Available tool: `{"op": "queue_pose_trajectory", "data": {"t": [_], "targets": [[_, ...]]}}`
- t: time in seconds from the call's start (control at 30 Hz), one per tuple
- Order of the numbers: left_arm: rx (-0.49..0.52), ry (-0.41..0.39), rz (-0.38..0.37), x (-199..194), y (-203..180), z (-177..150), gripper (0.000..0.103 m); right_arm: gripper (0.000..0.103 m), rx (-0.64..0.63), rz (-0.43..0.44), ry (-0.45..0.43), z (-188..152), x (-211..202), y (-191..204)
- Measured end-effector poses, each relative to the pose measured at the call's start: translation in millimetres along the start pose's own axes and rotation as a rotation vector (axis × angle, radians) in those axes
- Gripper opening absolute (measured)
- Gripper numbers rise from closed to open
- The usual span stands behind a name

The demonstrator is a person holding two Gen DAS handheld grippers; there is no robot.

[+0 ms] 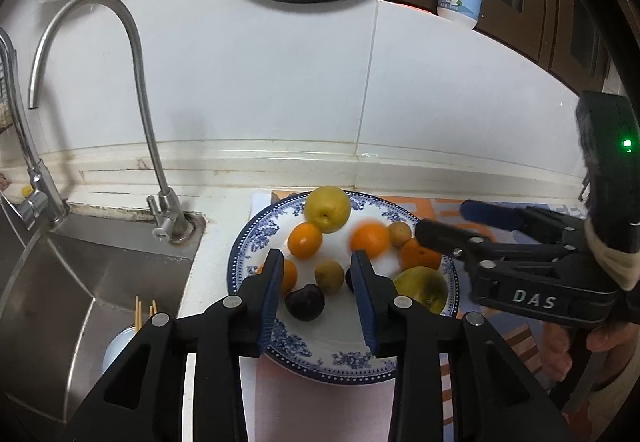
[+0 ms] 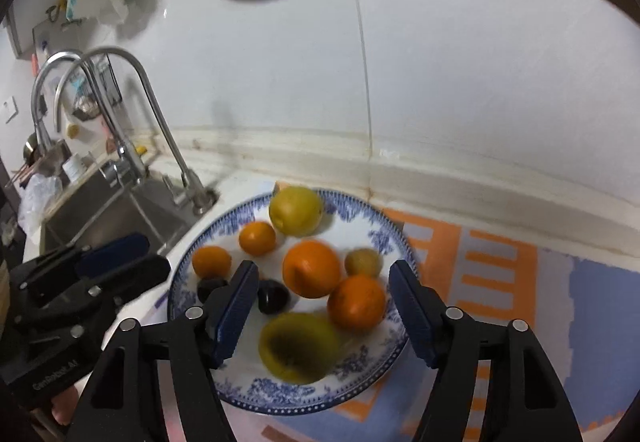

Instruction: Organize fruits

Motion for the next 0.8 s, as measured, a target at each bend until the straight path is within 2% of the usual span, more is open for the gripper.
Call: {"op": "queue_pose_trajectory", "data": {"t": [0.23,0.3,0.43,0.8], "targets": [[0.030,-0.018,0.025,-23.1,-9.5,2.1,0.041,0.069,-0.028,-0.046,-0.062,1.3,-36.9,1.8],[0.025,-0.024,0.029,-32.4,-11.6,3.0,0.046,0.069,-0.023,-0.064,-0.072,-0.5,-49.8,2.2],[0.034,-0.041,0.042,-55.6,-19.7,3.6,0.051,0.069,-0.012,-0.092,-0.091,-5.2,-75.2,2.0],[0.066,-0.108,0.070,-118.2,-44.7,-5.8,0.082,0.069,0.023,-0.149,-0.135,-28.8,-147.2,4.9]]}}
Point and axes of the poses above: each gripper's, at about its wrist camera, not at the fingertips, and x roughly the way its jaws point, y to its left, z to its top, the point moved 6 cm from there along x, roughly the way its jaws point, and after that the axes turned 2 degrees about -x, right-handed, at the moved point
